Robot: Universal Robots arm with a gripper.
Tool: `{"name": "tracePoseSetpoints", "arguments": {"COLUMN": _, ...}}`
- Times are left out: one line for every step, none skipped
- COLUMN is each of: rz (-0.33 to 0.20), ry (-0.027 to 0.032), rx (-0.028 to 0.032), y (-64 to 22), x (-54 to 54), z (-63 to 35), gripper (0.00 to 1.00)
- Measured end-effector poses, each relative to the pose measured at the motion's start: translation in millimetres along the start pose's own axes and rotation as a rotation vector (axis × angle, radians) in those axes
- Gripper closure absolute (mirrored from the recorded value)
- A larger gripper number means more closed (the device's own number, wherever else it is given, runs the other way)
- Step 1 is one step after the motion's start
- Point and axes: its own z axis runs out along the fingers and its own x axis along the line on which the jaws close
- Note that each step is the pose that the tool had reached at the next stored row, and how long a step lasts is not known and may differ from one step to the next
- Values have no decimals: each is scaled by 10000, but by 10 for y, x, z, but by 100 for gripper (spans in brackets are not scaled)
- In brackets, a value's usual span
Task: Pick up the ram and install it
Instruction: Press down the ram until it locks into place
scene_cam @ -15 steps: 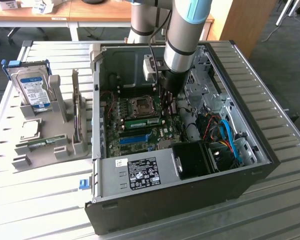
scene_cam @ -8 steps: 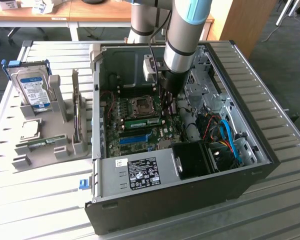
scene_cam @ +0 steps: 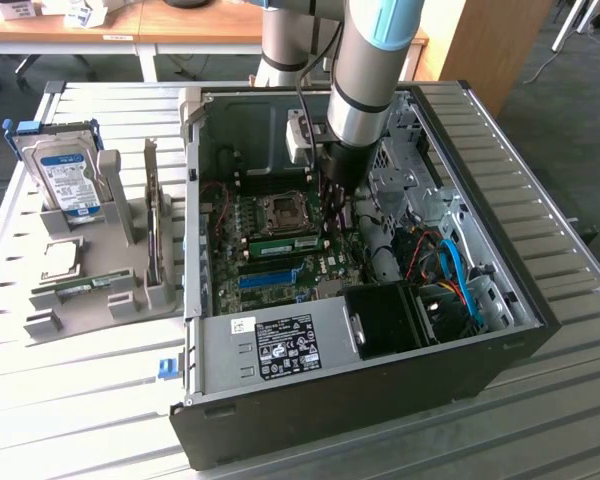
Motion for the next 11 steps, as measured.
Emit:
{"name": "tracePoseSetpoints", "arguments": {"rz": 0, "ry": 0, "rx": 0, "y": 0, "x": 0, "z": 1, "gripper": 89}}
{"name": "tracePoseSetpoints", "arguments": {"rz": 0, "ry": -2, "rx": 1, "y": 0, "x": 0, "z": 3, "gripper": 89}}
{"name": "tracePoseSetpoints", "arguments": {"rz": 0, "ry": -1, "rx": 1, "y": 0, "x": 0, "z": 4, "gripper": 89}}
{"name": "tracePoseSetpoints", "arguments": {"rz": -1, "ry": -1, "rx": 0, "y": 0, "x": 0, "z": 4, "gripper": 89}}
{"name": "tracePoseSetpoints", "arguments": {"rz": -1, "ry": 0, "rx": 0, "y": 0, "x": 0, "z": 4, "gripper": 89}}
{"name": "tracePoseSetpoints", "arguments": {"rz": 0, "ry": 0, "rx": 0, "y": 0, "x": 0, "z": 5, "gripper": 89}}
{"name": "tracePoseSetpoints", "arguments": {"rz": 0, "ry": -1, "rx": 0, "y": 0, "x": 0, "z": 4, "gripper": 89}}
{"name": "tracePoseSetpoints", "arguments": {"rz": 0, "ry": 0, "rx": 0, "y": 0, "x": 0, "z": 6, "gripper": 89}}
{"name": "tracePoseSetpoints", "arguments": {"rz": 0, "ry": -3, "rx": 2, "y": -1, "x": 0, "z": 10, "gripper": 89}}
{"name": "tracePoseSetpoints", "arguments": {"rz": -1, "ry": -1, "rx": 1, "y": -1, "x": 1, "z": 12, "gripper": 89}}
{"name": "tracePoseSetpoints", "arguments": {"rz": 0, "ry": 1, "rx": 0, "y": -1, "x": 1, "z": 12, "gripper": 89}}
